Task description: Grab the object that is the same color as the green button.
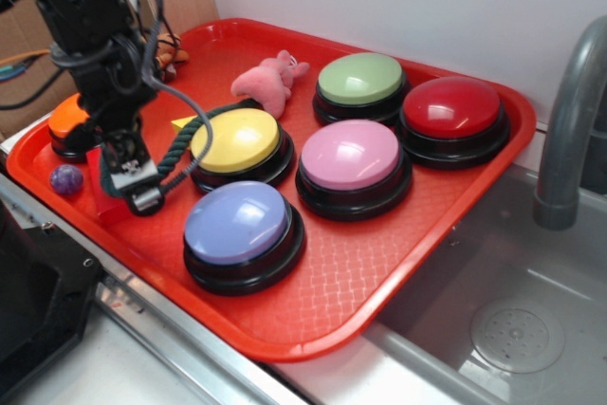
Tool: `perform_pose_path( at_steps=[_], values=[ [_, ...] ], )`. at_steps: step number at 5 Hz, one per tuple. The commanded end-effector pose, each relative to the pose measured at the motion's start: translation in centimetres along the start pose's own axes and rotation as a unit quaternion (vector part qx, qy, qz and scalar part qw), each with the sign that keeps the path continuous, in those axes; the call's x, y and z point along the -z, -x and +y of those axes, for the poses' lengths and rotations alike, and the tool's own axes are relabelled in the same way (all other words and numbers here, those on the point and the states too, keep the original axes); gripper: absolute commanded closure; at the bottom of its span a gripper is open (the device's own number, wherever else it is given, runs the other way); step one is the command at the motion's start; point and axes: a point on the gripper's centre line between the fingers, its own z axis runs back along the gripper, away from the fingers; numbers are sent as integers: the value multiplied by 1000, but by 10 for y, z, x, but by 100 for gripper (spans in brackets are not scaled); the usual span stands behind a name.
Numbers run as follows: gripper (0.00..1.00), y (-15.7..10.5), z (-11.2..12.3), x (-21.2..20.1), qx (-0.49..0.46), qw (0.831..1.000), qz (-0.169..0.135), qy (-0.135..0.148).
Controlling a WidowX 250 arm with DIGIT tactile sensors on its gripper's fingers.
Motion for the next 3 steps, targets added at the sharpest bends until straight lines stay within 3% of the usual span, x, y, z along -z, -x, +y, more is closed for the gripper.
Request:
perform_pose_path(
  at_steps=[1, 3],
  values=[
    [100, -8, 5, 14, -2, 1000, 1, 5],
    [100, -11, 9, 12, -7, 1000, 3, 7]
  ],
)
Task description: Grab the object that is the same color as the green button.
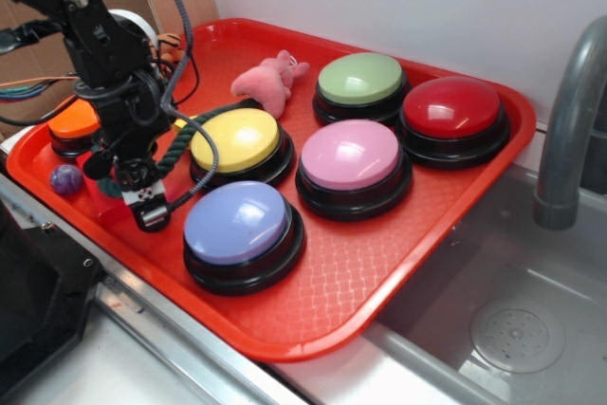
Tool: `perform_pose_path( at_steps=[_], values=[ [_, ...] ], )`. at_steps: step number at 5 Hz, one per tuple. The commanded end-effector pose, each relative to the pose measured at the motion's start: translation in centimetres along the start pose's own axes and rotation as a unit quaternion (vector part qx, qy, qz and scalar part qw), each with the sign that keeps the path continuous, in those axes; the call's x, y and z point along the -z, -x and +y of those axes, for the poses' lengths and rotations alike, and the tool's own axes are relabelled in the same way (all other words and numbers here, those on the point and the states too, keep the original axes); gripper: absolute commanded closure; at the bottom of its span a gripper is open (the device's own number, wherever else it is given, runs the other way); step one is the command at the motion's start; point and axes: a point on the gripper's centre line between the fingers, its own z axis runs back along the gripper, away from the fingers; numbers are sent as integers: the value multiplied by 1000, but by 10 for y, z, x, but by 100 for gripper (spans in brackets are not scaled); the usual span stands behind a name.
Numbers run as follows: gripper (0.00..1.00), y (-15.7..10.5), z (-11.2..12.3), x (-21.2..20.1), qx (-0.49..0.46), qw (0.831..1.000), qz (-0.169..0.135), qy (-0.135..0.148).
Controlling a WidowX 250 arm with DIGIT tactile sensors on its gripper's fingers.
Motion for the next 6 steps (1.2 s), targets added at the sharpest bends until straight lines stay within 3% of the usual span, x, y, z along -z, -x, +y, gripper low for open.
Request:
perform_pose_path(
  at_steps=[1, 2, 3, 4, 5, 6],
  values=[
    [100, -14, 7, -37, -66, 998, -7, -4],
    [100, -13, 11, -55, -116, 993, -4, 4],
    [100, -25, 13, -88, -204, 978, 35, 23],
    [100, -43, 10, -121, -230, 972, 45, 15],
    [100, -63, 9, -149, -244, 969, 26, 15],
    [100, -73, 4, -155, -249, 968, 37, 0]
  ],
)
